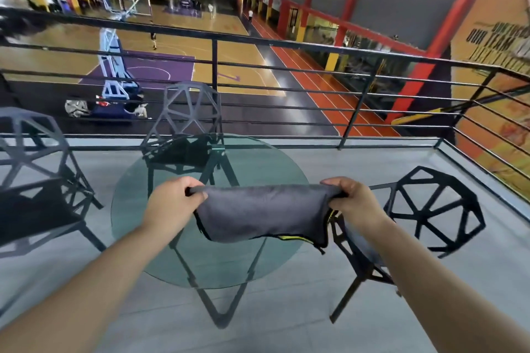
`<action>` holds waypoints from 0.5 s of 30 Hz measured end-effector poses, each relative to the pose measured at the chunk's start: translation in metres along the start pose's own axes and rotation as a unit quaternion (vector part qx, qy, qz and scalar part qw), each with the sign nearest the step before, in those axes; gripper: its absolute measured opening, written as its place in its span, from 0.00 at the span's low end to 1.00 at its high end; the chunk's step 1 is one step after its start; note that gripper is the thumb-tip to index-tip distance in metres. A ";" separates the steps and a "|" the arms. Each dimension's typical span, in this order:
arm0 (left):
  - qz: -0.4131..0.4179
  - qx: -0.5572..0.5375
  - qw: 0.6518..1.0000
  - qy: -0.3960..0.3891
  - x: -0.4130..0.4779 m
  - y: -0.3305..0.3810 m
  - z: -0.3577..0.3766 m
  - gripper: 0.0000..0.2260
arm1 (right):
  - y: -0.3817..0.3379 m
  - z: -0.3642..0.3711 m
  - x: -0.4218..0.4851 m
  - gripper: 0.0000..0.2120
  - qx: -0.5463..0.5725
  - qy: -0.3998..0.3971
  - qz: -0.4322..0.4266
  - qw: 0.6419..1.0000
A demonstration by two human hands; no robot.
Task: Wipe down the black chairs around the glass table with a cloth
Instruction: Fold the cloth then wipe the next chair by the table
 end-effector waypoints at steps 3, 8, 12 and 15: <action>0.034 0.027 0.999 -0.006 0.013 -0.005 -0.006 0.04 | -0.004 -0.001 0.011 0.24 -0.088 -0.050 0.002 0.995; -0.003 -0.163 0.984 -0.072 0.022 -0.005 -0.019 0.06 | -0.018 -0.009 0.018 0.11 -0.123 -0.108 0.038 0.986; -0.112 -0.359 0.926 -0.020 0.025 -0.008 -0.017 0.10 | -0.025 -0.001 0.020 0.07 0.072 -0.134 0.111 0.982; -0.130 -0.329 0.935 0.002 0.020 -0.003 -0.005 0.09 | -0.029 0.024 0.019 0.06 0.082 -0.078 0.119 0.986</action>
Point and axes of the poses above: each hand's wrist, its own x-axis towards the middle knuckle, its own z-axis out of the palm, y = z × x, the point moved 4 cm from there along x, towards the middle knuckle
